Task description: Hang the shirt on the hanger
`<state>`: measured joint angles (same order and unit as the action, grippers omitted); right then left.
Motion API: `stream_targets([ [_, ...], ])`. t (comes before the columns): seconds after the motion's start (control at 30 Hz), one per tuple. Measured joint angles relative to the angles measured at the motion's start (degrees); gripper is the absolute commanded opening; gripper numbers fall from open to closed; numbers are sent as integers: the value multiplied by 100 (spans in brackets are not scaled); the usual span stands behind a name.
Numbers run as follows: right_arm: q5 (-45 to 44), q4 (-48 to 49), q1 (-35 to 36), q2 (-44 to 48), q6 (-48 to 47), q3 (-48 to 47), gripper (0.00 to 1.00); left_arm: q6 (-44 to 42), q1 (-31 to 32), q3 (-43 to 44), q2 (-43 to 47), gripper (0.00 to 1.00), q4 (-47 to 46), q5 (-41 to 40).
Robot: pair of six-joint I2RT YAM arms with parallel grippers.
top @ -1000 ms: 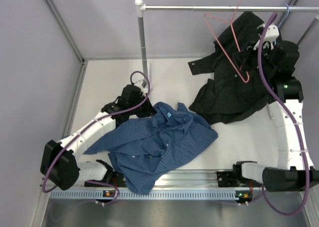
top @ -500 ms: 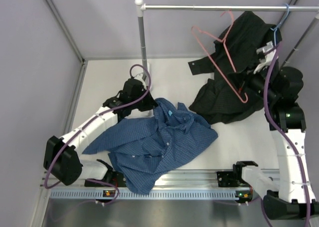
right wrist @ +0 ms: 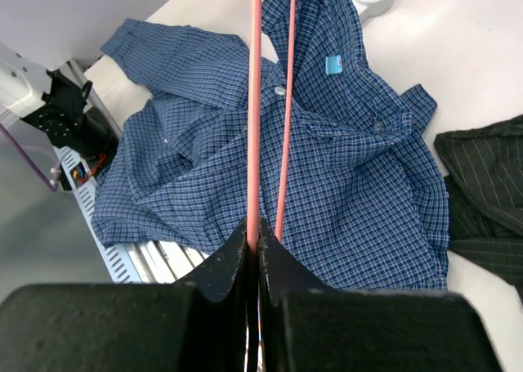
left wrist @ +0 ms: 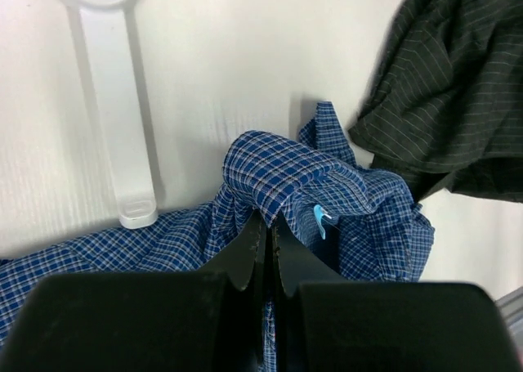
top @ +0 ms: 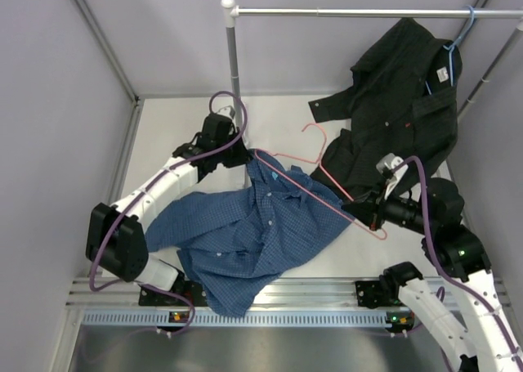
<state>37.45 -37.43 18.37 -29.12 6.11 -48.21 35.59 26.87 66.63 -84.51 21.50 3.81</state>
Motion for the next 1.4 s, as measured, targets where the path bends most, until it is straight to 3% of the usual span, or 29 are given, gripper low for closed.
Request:
stream_targets([
  [0.33,-431,-249,52,-24,20,24,0,-105,26,94,20,0,0,457],
  [0.67,59,-133,63,-358,168,326,0,-796,533,267,385,0,4,1016],
  [0.9,623,542,66,-798,203,398,0,-1397,841,509,750,0,516,1296],
  [1.23,1711,1862,151,-2004,66,623,0,-2063,1891,1102,1357,0,2015,308],
  [1.4,1952,3145,468,-1976,361,1130,0,-2297,2212,1670,1567,0,2581,-179],
])
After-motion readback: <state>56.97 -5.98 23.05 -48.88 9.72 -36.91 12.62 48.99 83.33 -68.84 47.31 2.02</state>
